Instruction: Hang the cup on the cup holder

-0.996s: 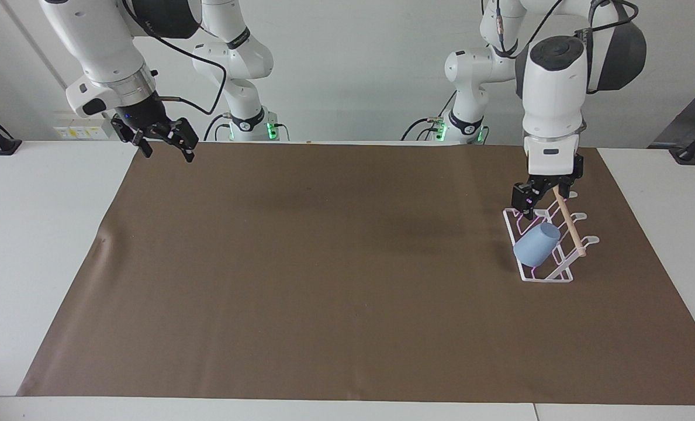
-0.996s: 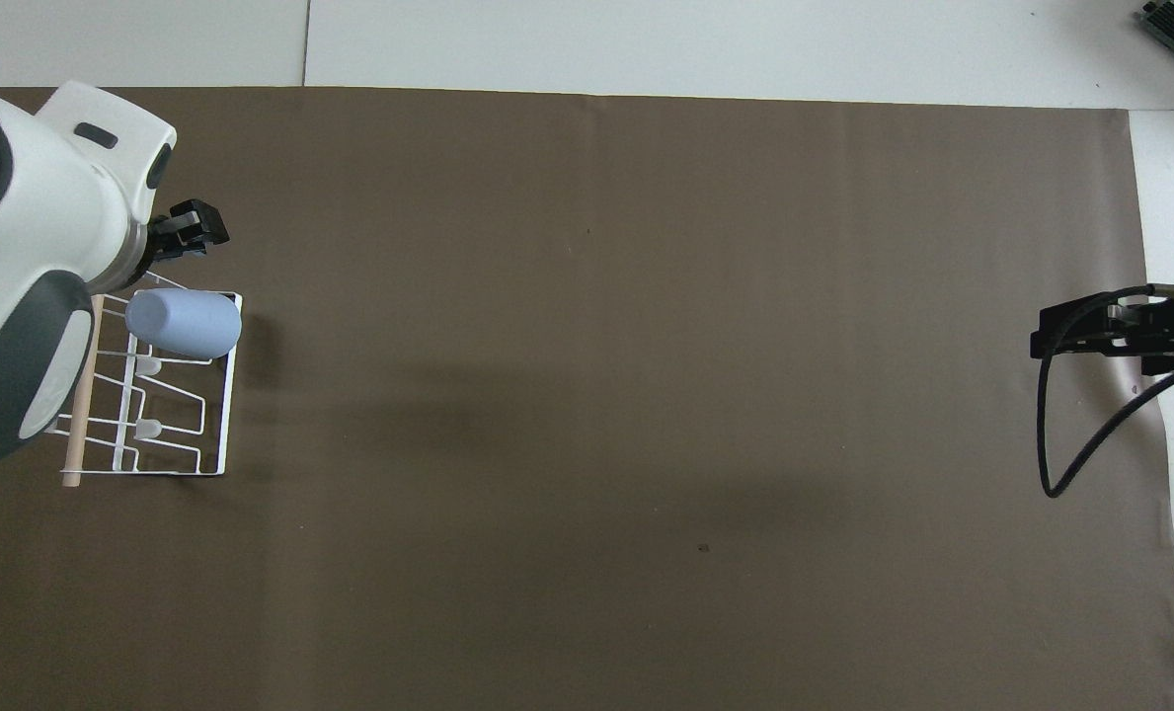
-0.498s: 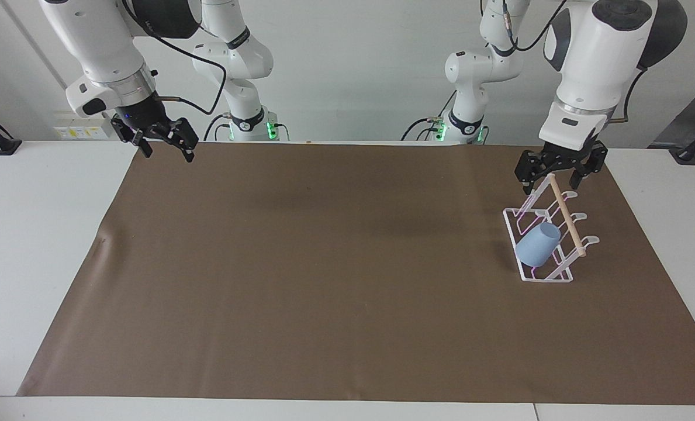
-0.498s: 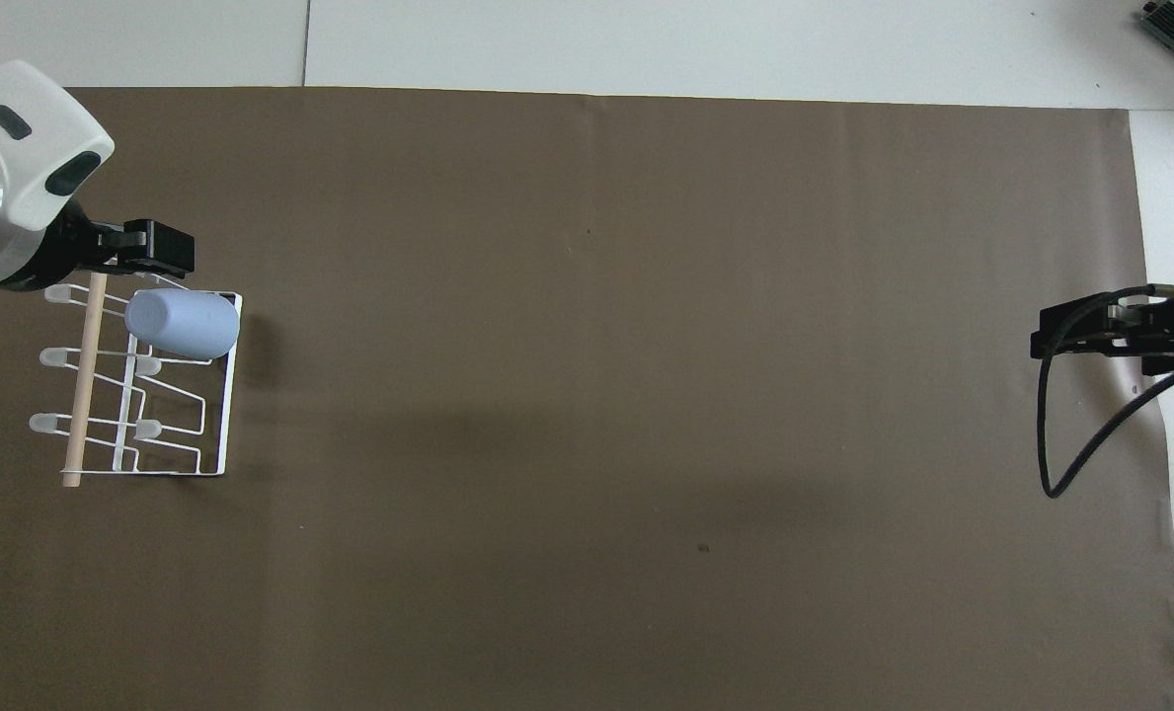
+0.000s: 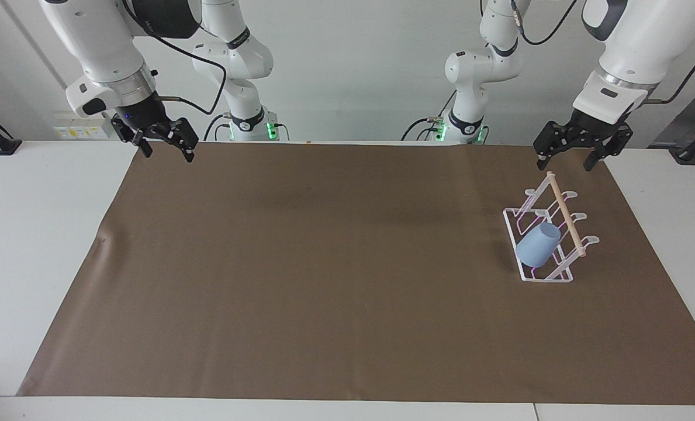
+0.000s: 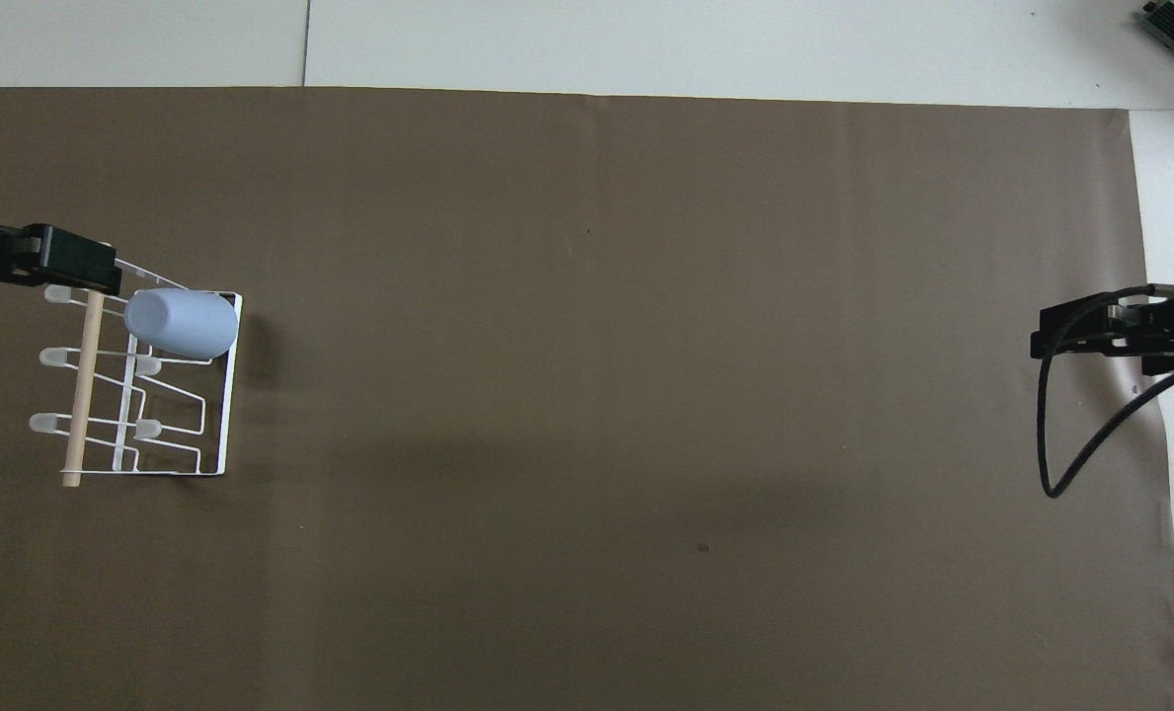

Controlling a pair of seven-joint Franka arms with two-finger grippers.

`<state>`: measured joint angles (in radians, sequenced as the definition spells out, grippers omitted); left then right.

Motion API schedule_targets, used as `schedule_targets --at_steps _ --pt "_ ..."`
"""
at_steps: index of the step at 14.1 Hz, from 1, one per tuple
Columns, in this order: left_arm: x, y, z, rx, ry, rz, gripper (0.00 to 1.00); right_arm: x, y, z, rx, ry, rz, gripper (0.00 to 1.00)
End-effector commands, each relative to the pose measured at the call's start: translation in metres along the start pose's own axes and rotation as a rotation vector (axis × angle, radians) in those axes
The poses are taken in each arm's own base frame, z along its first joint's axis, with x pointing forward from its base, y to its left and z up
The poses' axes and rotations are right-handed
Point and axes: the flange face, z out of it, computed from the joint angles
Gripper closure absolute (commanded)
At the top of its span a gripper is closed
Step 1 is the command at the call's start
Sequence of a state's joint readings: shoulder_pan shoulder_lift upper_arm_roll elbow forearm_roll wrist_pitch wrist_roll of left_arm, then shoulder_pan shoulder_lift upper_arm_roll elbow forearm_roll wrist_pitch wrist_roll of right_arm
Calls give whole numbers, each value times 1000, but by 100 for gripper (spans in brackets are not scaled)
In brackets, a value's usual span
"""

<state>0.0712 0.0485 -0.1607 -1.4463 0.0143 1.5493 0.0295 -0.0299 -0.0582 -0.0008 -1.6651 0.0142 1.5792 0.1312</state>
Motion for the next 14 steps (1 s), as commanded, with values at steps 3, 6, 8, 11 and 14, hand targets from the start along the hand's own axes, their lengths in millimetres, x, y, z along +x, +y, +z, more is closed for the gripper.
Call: schedule_targets --at_steps 3,6,8,11,14 --pt "-38 -3 -25 -7 -6 22 0 -8 1 -1 -3 -6 -18 0" --pt "-39 -5 -24 -6 -20 28 0 -8 1 -1 -3 -6 -18 0" --pt "-42 -9 -22 -8 -58 44 0 -8 1 -1 -3 -6 -18 0" --pt "-44 -13 -27 -11 -79 37 0 -8 1 -1 -3 -6 -18 0" --pt "-40 -17 -27 -11 -92 50 0 -8 1 -1 -3 -6 -18 0"
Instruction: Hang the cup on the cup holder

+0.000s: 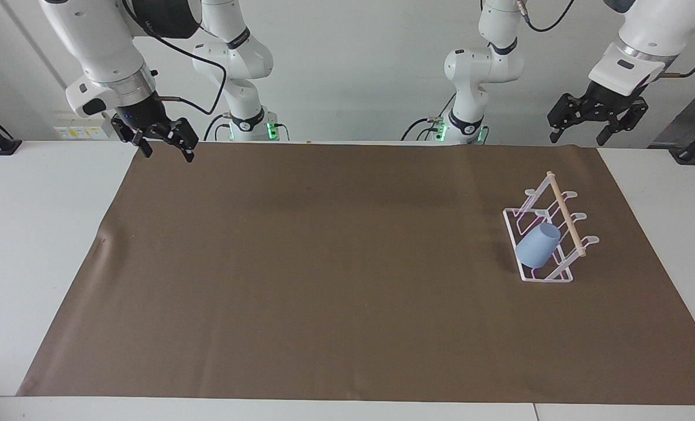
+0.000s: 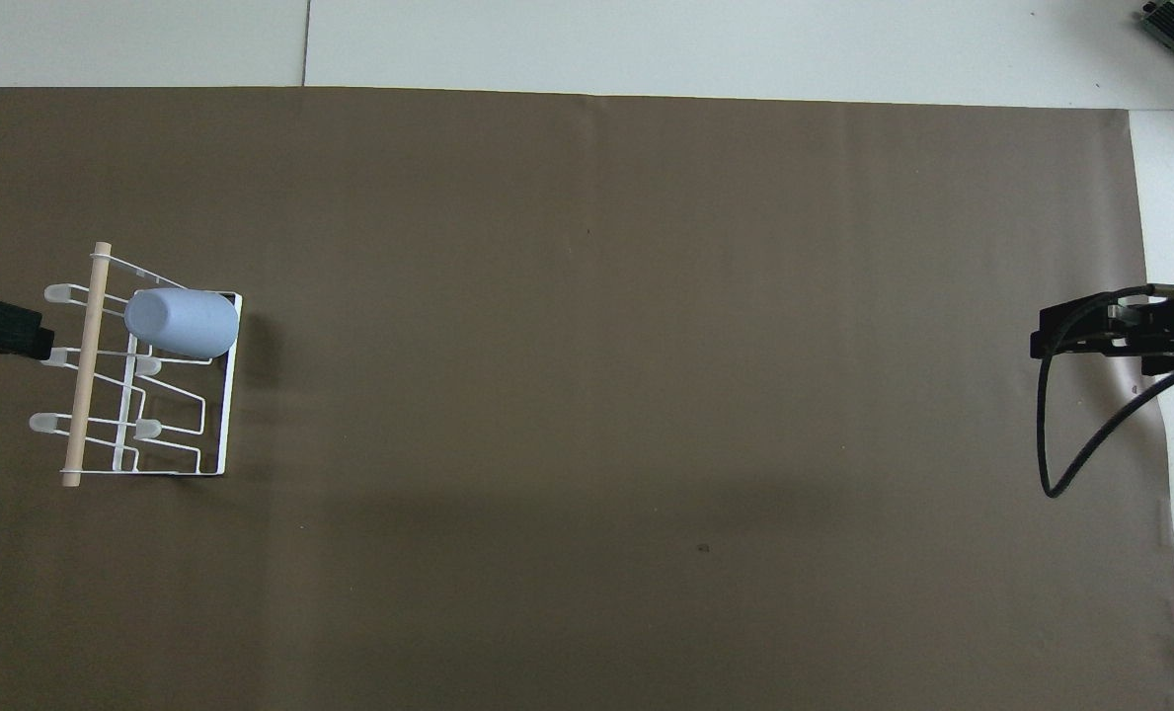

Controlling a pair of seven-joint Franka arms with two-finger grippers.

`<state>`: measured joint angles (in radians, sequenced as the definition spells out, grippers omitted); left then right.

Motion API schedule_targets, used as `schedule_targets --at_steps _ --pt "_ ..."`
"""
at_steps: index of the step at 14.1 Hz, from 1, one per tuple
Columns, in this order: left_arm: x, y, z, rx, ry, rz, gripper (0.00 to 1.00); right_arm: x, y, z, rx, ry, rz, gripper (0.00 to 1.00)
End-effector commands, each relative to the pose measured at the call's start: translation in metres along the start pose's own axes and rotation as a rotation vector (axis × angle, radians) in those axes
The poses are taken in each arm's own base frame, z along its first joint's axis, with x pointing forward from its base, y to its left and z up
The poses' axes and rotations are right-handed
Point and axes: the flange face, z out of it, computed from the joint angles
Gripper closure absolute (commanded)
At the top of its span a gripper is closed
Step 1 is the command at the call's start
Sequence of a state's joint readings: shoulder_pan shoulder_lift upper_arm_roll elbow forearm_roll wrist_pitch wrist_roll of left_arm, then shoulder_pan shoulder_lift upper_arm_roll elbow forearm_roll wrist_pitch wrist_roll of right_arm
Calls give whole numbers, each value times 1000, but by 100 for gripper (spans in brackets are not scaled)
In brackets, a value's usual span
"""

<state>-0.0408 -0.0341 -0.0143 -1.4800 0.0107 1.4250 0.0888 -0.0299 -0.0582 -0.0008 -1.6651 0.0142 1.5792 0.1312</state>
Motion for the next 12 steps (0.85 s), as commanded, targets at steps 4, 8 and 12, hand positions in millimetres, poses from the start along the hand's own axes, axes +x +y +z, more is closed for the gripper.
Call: schedule_targets --at_steps 4,8,12 --pt "-1 1 -8 -19 -3 72 0 -8 1 -1 -3 -6 -18 0" --pt "1 0 -9 -24 18 72 0 -8 1 -1 -3 -6 -18 0" --pt "0 0 -9 -44 16 66 0 -8 1 -1 -3 -6 -18 0"
